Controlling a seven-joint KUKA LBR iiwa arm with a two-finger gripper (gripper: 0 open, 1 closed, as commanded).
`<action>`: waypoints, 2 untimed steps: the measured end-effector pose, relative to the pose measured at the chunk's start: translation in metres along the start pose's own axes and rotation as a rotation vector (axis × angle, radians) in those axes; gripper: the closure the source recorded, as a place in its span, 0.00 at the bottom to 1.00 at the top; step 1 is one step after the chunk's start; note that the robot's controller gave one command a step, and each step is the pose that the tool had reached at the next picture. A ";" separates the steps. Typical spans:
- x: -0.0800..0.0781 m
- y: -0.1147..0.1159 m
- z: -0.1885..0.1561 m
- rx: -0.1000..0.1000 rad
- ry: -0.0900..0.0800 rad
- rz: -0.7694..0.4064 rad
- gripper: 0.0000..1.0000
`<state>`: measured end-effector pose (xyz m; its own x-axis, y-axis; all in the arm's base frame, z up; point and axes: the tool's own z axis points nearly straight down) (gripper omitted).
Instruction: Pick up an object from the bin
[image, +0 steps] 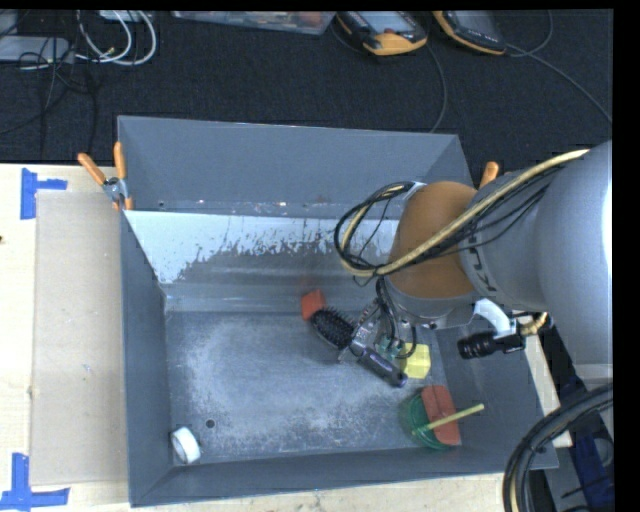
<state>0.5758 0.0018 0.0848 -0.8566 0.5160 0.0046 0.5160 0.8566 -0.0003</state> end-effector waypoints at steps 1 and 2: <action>0.000 0.000 -0.017 0.000 0.000 0.001 1.00; 0.000 0.000 -0.035 0.001 0.001 0.001 1.00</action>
Offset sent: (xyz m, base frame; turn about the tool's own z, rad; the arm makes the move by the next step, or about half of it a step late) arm 0.0001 -0.0001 0.0227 0.0000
